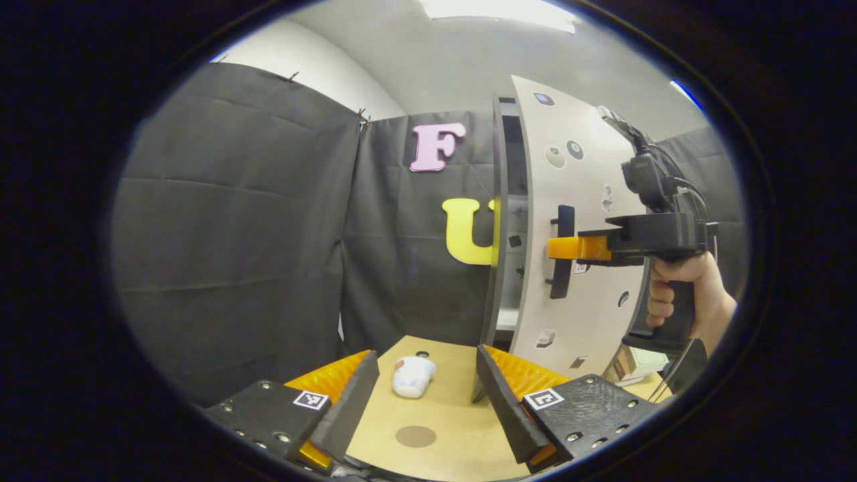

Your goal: Open the cabinet door with the right hand, grasp the bottle in the cabinet with the left hand and place it on the coaster, then close the cabinet door with the right hand.

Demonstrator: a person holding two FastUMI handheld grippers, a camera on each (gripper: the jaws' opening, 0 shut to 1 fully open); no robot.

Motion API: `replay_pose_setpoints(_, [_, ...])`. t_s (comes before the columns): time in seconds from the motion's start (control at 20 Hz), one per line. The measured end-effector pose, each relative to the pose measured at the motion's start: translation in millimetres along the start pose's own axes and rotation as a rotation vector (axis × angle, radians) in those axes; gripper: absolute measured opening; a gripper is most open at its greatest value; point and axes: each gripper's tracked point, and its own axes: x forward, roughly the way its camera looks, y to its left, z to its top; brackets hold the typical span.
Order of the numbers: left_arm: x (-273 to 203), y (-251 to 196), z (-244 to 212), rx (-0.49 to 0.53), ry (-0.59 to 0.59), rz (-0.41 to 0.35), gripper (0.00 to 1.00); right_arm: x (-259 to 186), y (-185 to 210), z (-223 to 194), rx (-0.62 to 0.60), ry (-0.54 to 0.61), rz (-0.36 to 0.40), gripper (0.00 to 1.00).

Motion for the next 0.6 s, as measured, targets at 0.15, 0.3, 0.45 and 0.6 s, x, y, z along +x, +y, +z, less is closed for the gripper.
replay_pose_setpoints(0.15, [-2.6, -5.6, 2.4, 0.004, 0.002, 0.010, 0.88, -6.2, -0.2, -1.8, 0.009, -0.006, 0.032, 0.10])
replay_pose_setpoints(0.3, [-6.8, -7.2, 3.7, 0.008, -0.001, 0.012, 0.88, -11.6, -3.1, -2.4, 0.021, -0.016, 0.058, 0.10])
replay_pose_setpoints(0.45, [-1.4, -18.2, -4.6, -0.020, 0.017, -0.006, 0.88, -18.1, -5.4, -3.7, 0.031, -0.019, 0.071, 0.10])
replay_pose_setpoints(0.6, [3.4, -32.0, -7.2, -0.032, 0.025, -0.021, 0.90, -26.1, -8.5, -4.5, 0.030, -0.023, 0.081, 0.10])
